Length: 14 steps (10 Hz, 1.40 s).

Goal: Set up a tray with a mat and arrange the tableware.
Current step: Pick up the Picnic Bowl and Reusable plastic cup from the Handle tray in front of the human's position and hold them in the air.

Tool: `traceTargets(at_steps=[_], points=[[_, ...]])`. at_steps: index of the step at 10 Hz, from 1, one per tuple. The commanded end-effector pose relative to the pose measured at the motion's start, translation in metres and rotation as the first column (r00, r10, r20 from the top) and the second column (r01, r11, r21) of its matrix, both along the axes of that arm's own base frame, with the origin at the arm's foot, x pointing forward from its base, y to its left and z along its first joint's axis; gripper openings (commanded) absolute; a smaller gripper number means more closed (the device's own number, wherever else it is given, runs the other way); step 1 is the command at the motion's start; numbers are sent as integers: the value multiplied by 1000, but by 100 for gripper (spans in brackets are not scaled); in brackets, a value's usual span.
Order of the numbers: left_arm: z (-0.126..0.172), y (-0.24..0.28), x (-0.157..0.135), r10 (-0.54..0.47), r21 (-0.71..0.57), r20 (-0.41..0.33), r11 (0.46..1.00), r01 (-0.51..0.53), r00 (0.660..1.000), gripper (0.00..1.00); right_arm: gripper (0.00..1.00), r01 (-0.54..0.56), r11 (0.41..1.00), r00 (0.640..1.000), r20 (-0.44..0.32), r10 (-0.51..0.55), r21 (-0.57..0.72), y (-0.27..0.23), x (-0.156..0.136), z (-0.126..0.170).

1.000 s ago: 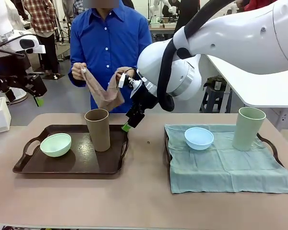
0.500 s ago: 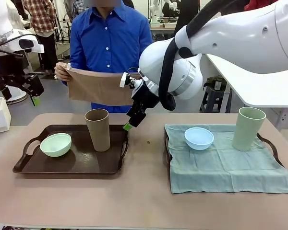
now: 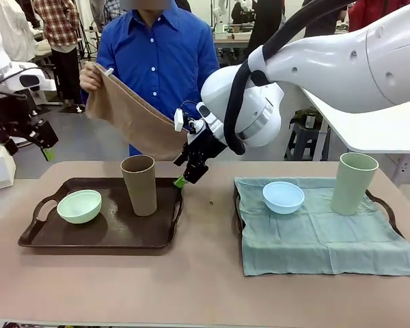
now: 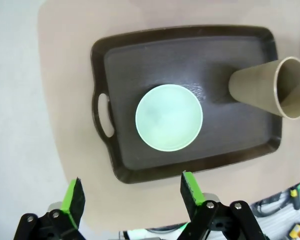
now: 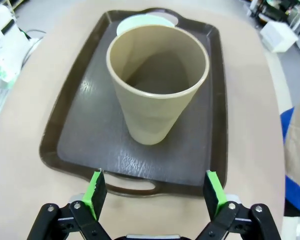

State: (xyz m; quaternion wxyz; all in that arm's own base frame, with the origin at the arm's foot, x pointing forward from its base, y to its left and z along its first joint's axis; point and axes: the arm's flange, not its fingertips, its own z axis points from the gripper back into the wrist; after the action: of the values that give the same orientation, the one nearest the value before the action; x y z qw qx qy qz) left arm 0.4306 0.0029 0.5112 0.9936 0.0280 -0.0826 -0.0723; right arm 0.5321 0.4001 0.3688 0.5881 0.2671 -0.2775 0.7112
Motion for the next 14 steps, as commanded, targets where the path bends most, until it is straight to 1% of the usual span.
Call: traceTargets(at_steps=[1, 2, 3, 4, 6, 7, 9, 13, 14], points=[[-28, 1, 2, -56, -50, -19, 997, 55, 998, 100, 100, 5, 997, 1000, -31, -3, 72, 5, 4, -16], [-40, 4, 4, -69, -72, -37, 995, 66, 997, 100, 100, -13, 996, 997, -71, 20, 93, 18, 6, -28], [-53, 7, 7, -54, -90, -67, 995, 48, 996, 100, 100, -31, 994, 993, -110, 42, 105, 28, 7, -40], [-61, 8, 9, -50, -97, -89, 994, 41, 995, 100, 100, -41, 994, 990, -130, 54, 101, 37, 7, -49], [-74, 8, 9, -57, -108, -114, 993, 44, 992, 100, 100, -68, 992, 988, -129, 82, 111, 51, 7, -59], [-80, 9, 9, -54, -111, -122, 993, 40, 991, 100, 100, -88, 989, 987, -122, 102, 118, 59, 5, -61], [-90, 9, 10, -57, -96, -130, 994, 45, 990, 100, 100, -94, 987, 989, -99, 107, 127, 65, 5, -61], [-111, 3, 16, -56, -86, -165, 995, 42, 985, 100, 100, -107, 980, 985, -115, 127, 170, 82, 7, -65], [-118, 3, 19, -47, -102, -159, 994, 31, 986, 100, 100, -112, 978, 983, -121, 135, 178, 86, 6, -65]])
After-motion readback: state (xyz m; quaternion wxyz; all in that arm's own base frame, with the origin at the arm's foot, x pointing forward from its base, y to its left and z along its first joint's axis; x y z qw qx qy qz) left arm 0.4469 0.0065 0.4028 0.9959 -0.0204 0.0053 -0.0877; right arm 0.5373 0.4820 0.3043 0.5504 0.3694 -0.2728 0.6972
